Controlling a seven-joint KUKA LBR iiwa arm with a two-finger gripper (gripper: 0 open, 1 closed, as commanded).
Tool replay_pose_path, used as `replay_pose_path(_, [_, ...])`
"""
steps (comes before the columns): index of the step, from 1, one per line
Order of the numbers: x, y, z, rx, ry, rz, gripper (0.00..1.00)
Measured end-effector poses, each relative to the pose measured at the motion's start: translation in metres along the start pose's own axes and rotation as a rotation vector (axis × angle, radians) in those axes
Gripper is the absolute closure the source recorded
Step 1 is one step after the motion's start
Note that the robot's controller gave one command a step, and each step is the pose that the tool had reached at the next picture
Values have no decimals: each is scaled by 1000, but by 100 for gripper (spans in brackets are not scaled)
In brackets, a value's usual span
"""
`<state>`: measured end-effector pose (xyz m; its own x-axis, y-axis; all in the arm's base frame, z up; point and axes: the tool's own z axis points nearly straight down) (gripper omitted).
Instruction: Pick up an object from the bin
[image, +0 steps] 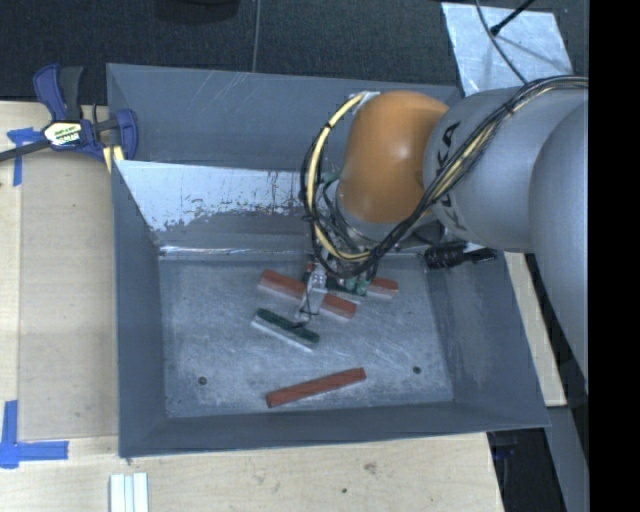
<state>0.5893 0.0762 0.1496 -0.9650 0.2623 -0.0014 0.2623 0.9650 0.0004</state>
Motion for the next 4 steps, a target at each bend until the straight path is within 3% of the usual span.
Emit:
replay_pose_path(1, [-24,3,78,1,3,-58,0])
replay_pose_path(2, [-40,0,79,0,2,-114,0])
replay_pose_path(3, [-40,0,79,0,0,-112,100])
replay_pose_path(4, [-33,15,-78,-2,-7,-155,100])
